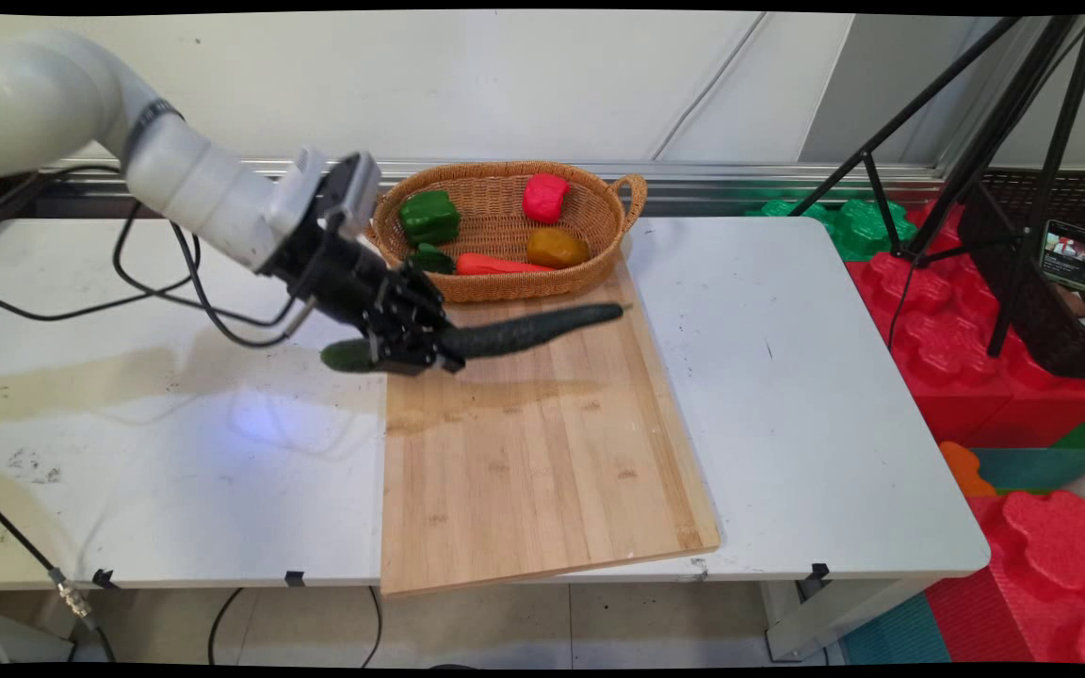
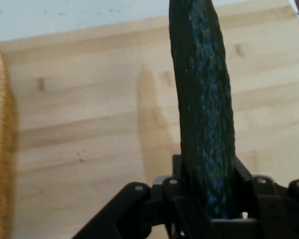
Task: Place the picked object on the cutting board
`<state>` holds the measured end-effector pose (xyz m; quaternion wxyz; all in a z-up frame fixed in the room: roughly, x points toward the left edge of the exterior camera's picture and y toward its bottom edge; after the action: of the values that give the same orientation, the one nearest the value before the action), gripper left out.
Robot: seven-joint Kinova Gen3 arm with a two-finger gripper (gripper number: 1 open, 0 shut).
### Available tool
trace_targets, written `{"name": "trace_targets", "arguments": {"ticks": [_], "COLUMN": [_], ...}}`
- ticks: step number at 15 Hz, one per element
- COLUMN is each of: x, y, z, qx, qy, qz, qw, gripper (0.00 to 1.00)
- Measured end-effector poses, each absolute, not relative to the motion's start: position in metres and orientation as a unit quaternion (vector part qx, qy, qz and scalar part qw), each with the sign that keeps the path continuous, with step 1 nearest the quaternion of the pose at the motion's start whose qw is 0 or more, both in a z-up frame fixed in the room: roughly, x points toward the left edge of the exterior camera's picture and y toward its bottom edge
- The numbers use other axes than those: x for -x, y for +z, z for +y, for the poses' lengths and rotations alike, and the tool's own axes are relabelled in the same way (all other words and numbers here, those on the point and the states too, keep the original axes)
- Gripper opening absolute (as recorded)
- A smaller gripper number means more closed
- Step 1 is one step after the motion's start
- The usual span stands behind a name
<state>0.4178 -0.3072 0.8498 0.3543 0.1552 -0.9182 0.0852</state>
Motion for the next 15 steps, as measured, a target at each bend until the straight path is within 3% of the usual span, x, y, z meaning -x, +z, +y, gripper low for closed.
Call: {"name": "trace_targets", "arguments": {"ticks": [13, 14, 15], "x": [-0.36, -0.356, -0.354], "y": [0.782, 0.78, 0.779], "z": [-0.318, -0.319, -0.32], "qx": [-0.179, -0.179, -0.18], "qy": [0.07, 0.071, 0.072], "qz": [-0.928, -0.927, -0.927], "qw": [0.321, 0.321, 0.321], "gripper": [0.0, 1.0, 1.0]}}
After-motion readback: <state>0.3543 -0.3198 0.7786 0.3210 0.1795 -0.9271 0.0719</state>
